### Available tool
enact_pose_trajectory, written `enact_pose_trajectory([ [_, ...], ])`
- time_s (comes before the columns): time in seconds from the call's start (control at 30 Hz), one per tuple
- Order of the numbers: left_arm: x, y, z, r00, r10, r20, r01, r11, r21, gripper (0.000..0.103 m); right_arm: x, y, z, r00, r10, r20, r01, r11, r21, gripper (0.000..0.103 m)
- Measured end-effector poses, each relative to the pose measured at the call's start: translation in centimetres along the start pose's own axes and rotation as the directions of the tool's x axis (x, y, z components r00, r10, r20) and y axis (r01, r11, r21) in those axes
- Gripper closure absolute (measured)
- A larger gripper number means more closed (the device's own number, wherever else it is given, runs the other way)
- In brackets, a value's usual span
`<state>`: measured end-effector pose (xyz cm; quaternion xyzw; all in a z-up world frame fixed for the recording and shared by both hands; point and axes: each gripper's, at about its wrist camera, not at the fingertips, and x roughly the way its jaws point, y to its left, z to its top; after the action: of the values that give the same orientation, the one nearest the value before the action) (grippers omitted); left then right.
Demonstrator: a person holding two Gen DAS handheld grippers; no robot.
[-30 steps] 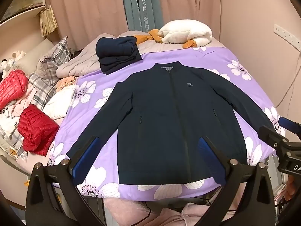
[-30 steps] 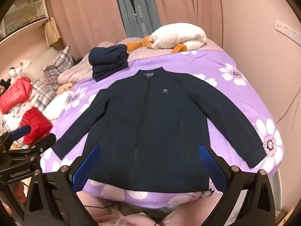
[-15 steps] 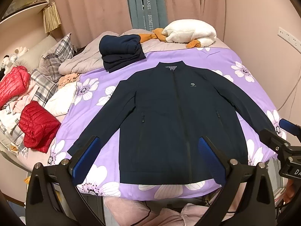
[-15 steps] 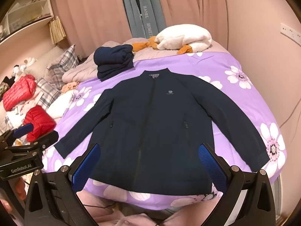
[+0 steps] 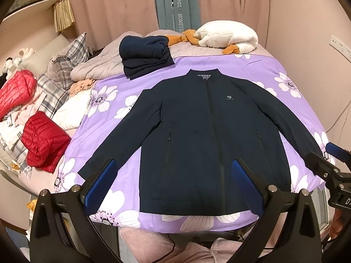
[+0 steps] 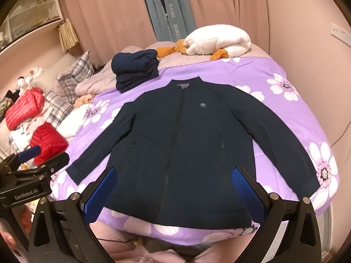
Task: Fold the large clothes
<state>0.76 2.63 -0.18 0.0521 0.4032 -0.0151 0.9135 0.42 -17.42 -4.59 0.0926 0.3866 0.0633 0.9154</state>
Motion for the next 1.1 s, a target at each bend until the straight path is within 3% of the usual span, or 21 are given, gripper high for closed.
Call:
enact_pose_trajectory([
  [1.1,1.4,-0.6,0.1,1.000,0.000,-0.021,0.001,1.000,0.016,0.000,1.1,-0.5,0.3,1.000,0.003,-0.029,-0.002,1.000,0.027,0.000],
])
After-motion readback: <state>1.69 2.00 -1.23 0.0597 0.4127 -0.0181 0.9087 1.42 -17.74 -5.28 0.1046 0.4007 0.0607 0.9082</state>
